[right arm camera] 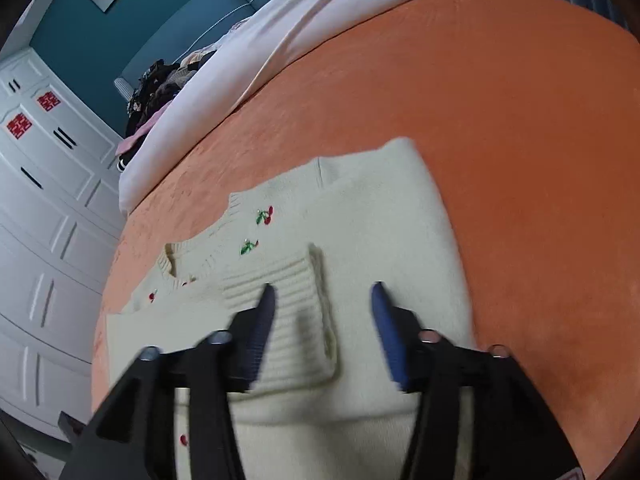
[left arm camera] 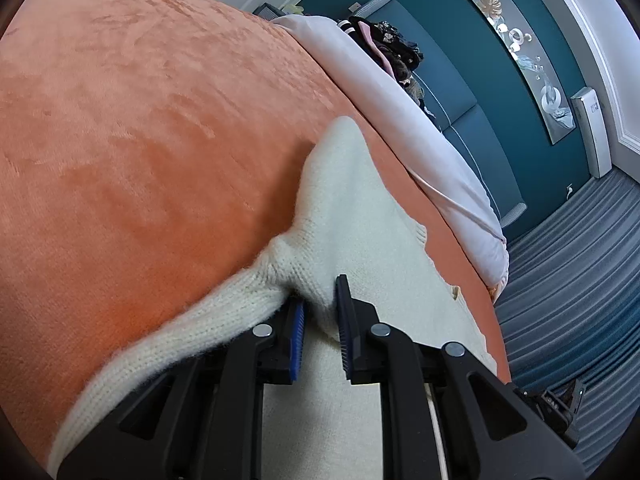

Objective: Fold small clothes

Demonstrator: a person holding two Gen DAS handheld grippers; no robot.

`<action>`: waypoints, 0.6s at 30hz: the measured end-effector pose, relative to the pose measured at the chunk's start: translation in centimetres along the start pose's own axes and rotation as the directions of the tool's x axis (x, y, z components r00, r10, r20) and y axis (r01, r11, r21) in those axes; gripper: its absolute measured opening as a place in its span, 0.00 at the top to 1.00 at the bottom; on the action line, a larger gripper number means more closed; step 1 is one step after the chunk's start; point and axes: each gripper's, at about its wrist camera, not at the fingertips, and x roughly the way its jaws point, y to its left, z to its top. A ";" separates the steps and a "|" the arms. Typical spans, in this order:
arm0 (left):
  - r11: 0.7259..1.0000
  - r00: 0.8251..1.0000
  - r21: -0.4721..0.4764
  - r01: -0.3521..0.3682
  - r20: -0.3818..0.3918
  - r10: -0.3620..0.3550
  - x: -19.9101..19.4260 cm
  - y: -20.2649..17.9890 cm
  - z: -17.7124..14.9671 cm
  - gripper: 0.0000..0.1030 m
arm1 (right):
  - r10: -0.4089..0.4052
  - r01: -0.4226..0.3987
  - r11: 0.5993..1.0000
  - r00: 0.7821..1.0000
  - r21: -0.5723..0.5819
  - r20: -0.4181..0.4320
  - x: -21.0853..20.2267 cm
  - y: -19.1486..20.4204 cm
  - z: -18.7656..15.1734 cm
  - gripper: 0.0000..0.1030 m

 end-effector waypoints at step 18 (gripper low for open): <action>0.987 0.986 -0.023 -0.160 -0.039 0.159 -1.2 -0.1 2.4 0.91 | 0.017 -0.028 0.986 0.998 -0.165 -0.067 2.5 4.0 -3.3 0.92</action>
